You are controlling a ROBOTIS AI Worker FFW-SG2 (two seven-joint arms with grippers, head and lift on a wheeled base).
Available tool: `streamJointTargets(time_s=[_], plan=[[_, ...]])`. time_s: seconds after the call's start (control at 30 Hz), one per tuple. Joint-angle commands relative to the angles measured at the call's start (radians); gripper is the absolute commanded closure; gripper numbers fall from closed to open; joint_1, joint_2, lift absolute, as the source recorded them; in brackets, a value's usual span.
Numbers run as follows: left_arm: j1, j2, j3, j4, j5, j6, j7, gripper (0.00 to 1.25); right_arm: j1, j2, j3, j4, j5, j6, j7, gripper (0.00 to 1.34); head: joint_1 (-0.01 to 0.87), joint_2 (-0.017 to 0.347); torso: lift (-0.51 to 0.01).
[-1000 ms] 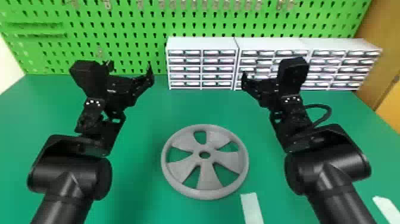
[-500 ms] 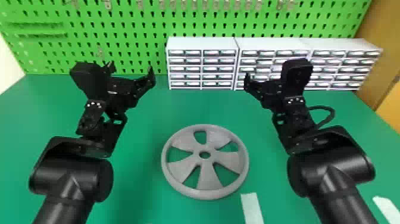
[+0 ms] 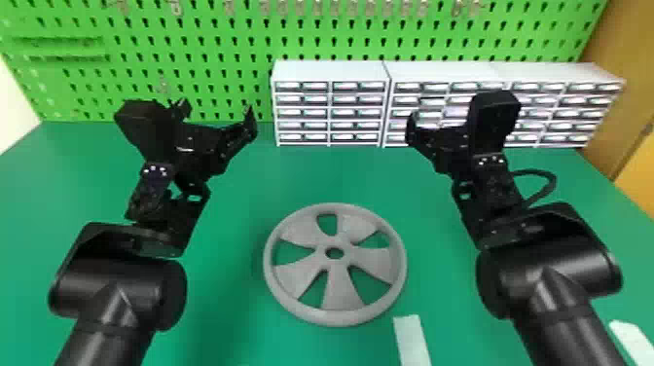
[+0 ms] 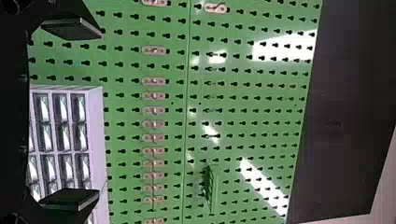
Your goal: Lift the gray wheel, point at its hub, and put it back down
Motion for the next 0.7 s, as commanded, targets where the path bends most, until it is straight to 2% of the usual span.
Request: streamJointTargets(time_s=[0.0,0.67], plan=[[-0.001,0.000,0.001,-0.001,0.001,0.000,0.000,0.09,0.001,-0.005,0.003,-0.004,-0.003,0.004,0.000,0.05,0.692,0.048,-0.088],[0.007,0.003,-0.002,0.001,0.013,-0.001,-0.002,0.09,0.006,-0.013,0.017,-0.005,-0.006,0.013,0.000,0.05,0.692,0.048,-0.088]])
